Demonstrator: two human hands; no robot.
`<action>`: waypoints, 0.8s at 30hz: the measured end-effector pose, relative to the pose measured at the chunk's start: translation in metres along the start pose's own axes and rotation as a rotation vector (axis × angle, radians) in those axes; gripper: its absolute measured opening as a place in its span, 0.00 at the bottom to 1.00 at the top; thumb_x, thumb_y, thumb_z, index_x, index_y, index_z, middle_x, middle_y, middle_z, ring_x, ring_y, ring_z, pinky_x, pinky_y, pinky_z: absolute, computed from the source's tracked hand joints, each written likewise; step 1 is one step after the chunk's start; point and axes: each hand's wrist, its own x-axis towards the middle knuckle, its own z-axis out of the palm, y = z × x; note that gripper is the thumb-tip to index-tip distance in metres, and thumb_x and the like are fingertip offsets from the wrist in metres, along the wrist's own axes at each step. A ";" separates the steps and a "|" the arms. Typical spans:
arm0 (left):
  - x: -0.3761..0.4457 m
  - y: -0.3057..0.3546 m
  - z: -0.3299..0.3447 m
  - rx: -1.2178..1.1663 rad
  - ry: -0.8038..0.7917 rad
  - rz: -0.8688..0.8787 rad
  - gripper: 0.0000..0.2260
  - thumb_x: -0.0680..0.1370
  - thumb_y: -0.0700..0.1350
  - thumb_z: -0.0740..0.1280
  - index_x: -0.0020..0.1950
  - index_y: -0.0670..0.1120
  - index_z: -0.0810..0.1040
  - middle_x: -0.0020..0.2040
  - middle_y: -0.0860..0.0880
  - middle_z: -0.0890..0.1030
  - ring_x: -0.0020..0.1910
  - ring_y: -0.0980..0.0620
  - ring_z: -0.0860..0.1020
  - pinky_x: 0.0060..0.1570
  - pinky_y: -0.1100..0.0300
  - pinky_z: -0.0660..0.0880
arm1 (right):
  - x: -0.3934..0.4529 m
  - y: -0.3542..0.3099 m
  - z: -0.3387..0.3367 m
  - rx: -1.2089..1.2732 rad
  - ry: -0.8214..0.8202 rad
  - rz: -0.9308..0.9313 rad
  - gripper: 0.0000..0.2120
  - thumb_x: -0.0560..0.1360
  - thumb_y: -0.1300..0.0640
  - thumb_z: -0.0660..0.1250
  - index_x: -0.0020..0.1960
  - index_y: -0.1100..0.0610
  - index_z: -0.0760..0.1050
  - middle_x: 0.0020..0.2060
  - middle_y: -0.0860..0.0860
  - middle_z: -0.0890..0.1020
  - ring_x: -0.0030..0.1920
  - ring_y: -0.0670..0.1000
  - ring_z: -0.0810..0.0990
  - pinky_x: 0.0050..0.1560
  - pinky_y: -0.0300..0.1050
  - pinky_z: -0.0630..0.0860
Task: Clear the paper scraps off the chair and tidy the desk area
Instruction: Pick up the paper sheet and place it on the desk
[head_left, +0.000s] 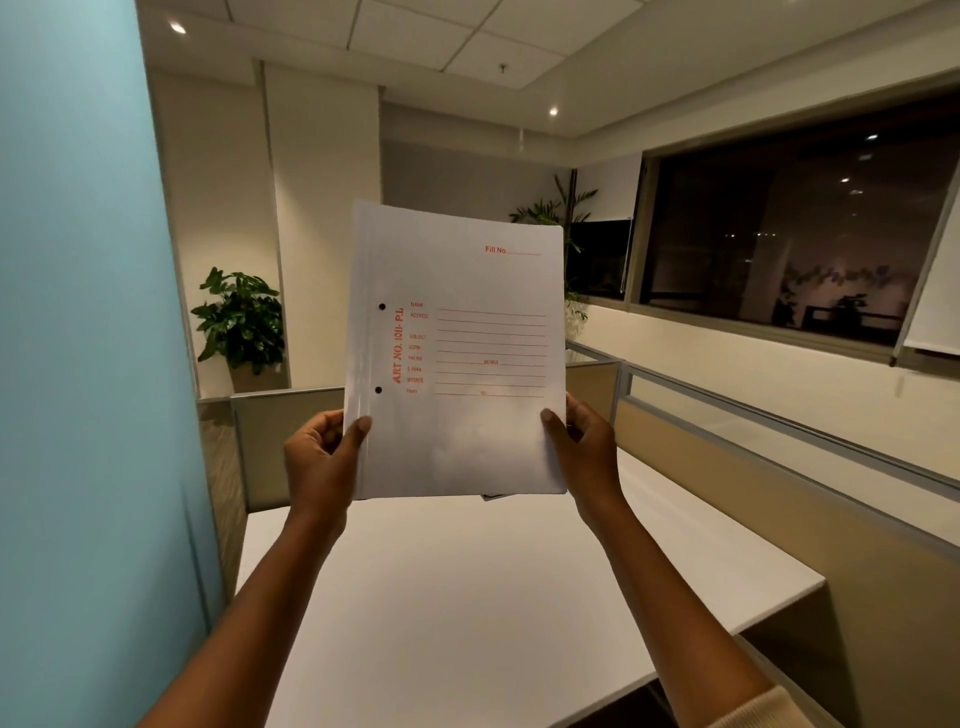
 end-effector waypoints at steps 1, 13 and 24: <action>0.000 -0.005 0.007 -0.004 -0.001 -0.009 0.07 0.77 0.44 0.70 0.55 0.45 0.78 0.48 0.53 0.82 0.42 0.57 0.82 0.34 0.69 0.78 | 0.001 0.007 -0.004 0.012 -0.002 0.022 0.10 0.79 0.52 0.65 0.59 0.47 0.77 0.47 0.42 0.83 0.43 0.41 0.81 0.36 0.32 0.76; 0.000 -0.095 0.146 -0.049 -0.029 -0.144 0.04 0.78 0.41 0.70 0.50 0.44 0.78 0.45 0.50 0.84 0.39 0.58 0.83 0.36 0.68 0.80 | 0.066 0.125 -0.088 -0.016 0.033 0.222 0.04 0.78 0.52 0.66 0.52 0.45 0.76 0.46 0.40 0.81 0.47 0.44 0.81 0.43 0.40 0.79; 0.004 -0.179 0.274 -0.010 -0.047 -0.268 0.08 0.78 0.43 0.69 0.54 0.40 0.79 0.49 0.48 0.84 0.44 0.54 0.82 0.38 0.67 0.78 | 0.144 0.219 -0.164 -0.124 0.075 0.283 0.12 0.79 0.53 0.66 0.58 0.58 0.77 0.51 0.52 0.82 0.50 0.53 0.80 0.44 0.45 0.78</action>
